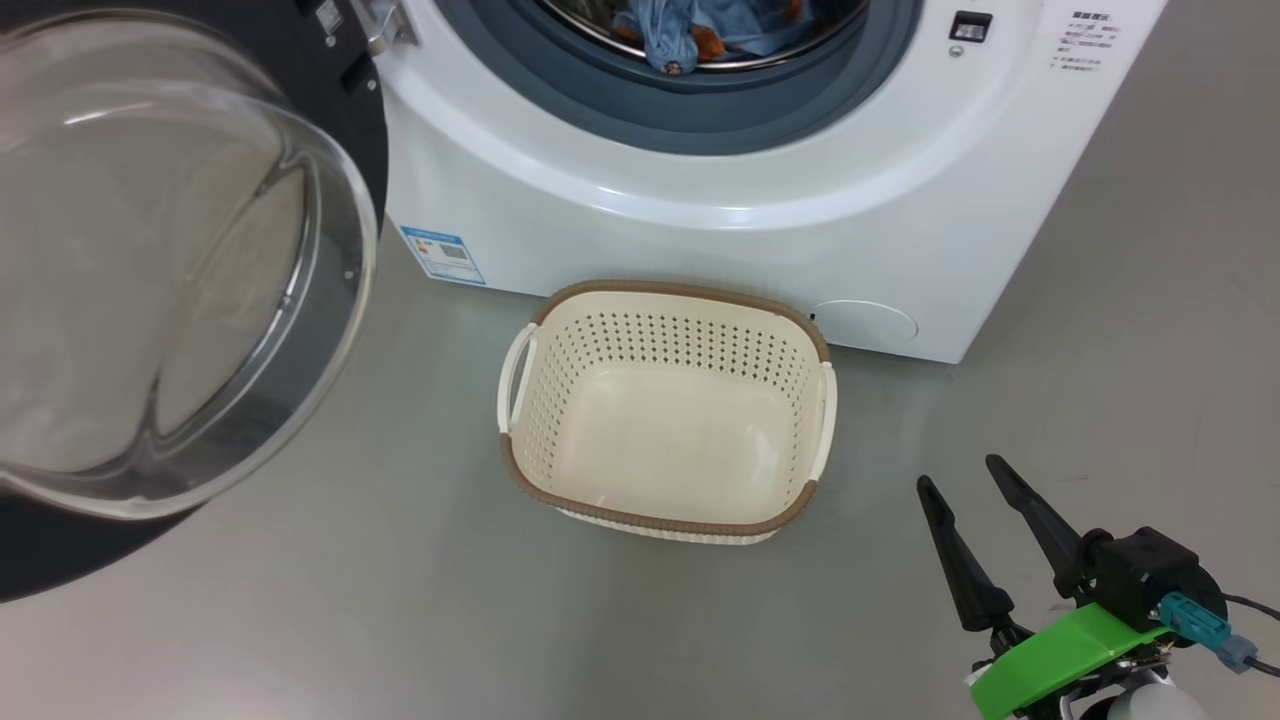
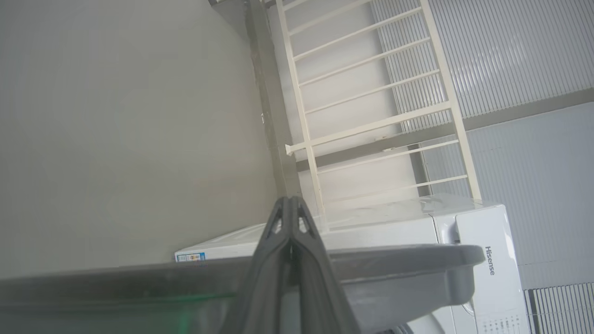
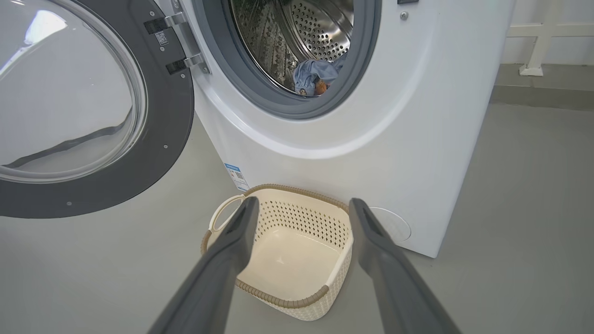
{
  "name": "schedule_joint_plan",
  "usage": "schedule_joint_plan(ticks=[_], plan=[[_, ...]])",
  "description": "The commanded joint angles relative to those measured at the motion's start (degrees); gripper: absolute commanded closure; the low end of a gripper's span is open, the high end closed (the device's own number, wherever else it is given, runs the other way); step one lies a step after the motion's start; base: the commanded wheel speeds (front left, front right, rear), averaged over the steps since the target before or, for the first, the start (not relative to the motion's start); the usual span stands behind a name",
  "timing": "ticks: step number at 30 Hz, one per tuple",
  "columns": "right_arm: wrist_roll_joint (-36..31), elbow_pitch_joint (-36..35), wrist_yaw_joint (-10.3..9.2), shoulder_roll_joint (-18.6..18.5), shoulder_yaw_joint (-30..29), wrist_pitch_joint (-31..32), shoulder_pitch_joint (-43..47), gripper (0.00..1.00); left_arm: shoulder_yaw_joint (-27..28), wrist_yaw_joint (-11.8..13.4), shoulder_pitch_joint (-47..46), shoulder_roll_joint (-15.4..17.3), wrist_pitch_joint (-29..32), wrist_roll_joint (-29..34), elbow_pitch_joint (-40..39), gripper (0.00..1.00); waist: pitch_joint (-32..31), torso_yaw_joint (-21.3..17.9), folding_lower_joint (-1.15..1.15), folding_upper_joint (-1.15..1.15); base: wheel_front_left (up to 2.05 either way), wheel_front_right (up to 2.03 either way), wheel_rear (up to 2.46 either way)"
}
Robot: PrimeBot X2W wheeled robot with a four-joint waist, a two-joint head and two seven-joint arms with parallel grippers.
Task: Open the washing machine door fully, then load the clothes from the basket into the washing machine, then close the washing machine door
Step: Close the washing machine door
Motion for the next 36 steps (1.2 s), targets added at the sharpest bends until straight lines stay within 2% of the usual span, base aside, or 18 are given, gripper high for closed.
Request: schedule_joint_plan(ticks=[1,4,8,12,19,26,31,36], plan=[[-0.1,-1.44,0.14,-0.16,1.37,0.14,-1.63,0.0,-0.43,-0.7,1.02,2.31,2.03,-0.9,-1.96,1.0,0.05,0.18,0.0,0.0,0.0,0.0,0.0],[0.01,-1.39,0.14,-0.37,1.49,0.24,-1.74,0.0,-1.19,-1.9,1.76,1.55,5.61,-2.51,-4.03,1.0,0.1,0.58,0.0,0.0,0.0,0.0,0.0],[0.14,-1.09,0.14,-0.52,1.64,0.37,-1.73,0.0,-1.94,-1.86,2.94,0.52,7.64,-3.04,-5.8,1.0,-0.07,1.09,0.0,0.0,0.0,0.0,0.0],[0.47,-0.55,0.14,-0.31,2.01,0.18,-1.75,0.0,-2.56,-2.85,4.49,-0.43,10.71,-4.35,-7.98,1.0,-0.69,1.21,0.0,0.0,0.0,0.0,0.0],[1.1,0.37,0.14,-0.1,1.74,-0.23,-0.77,0.0,-2.31,-3.76,6.93,-3.35,17.95,-10.11,-14.13,1.0,-1.95,2.14,0.0,0.0,0.0,0.0,0.0],[1.5,1.19,0.14,0.27,2.54,-0.39,-1.01,0.0,-3.82,-2.8,9.86,-7.8,24.59,-15.07,-22.31,1.0,-2.98,2.82,0.0,0.0,0.0,0.0,0.0],[2.04,1.99,0.14,0.51,2.83,-0.79,-0.28,0.0,-5.74,-0.94,12.46,-10.18,28.72,-17.24,-28.41,1.0,-4.1,2.88,0.0,0.0,0.0,0.0,0.0],[2.36,2.87,0.14,0.72,3.19,-1.1,-0.07,0.0,-8.59,0.3,13.59,-14.16,30.58,-18.77,-33.7,1.0,-4.91,2.71,0.0,0.0,0.0,0.0,0.0]])
